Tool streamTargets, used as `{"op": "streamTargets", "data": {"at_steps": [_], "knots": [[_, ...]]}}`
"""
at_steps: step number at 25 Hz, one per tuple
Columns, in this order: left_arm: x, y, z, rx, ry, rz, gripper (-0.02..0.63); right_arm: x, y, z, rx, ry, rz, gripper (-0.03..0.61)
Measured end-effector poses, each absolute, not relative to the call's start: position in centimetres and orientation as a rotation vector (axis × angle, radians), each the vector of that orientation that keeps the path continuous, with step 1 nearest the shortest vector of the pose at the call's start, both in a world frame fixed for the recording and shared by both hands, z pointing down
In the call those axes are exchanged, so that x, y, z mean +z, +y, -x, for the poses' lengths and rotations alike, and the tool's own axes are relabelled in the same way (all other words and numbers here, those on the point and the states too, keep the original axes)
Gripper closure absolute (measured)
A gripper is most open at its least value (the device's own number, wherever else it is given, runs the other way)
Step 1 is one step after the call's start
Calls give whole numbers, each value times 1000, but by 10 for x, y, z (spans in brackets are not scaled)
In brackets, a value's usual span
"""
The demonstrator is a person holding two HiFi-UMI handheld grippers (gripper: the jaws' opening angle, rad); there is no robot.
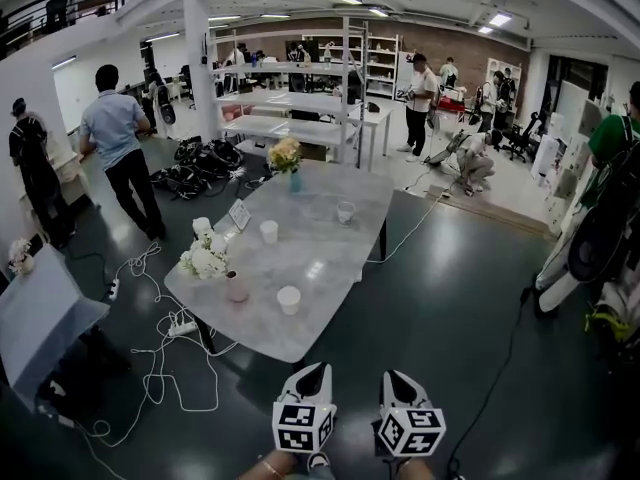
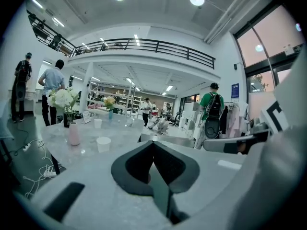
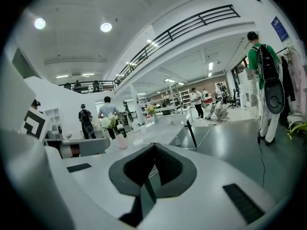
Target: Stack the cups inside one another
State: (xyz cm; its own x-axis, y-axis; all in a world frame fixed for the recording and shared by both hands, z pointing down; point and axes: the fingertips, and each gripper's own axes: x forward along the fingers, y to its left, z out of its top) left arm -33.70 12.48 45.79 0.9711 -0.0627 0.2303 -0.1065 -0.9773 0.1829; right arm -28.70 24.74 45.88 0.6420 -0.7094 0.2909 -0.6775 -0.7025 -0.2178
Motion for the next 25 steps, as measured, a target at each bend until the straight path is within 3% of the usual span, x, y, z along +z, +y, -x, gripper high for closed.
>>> {"op": "streamTargets", "data": {"at_steps": [25], "knots": [[488, 72, 270, 457, -145, -2907, 618, 481, 190, 210, -661, 1196, 2706, 572]]}}
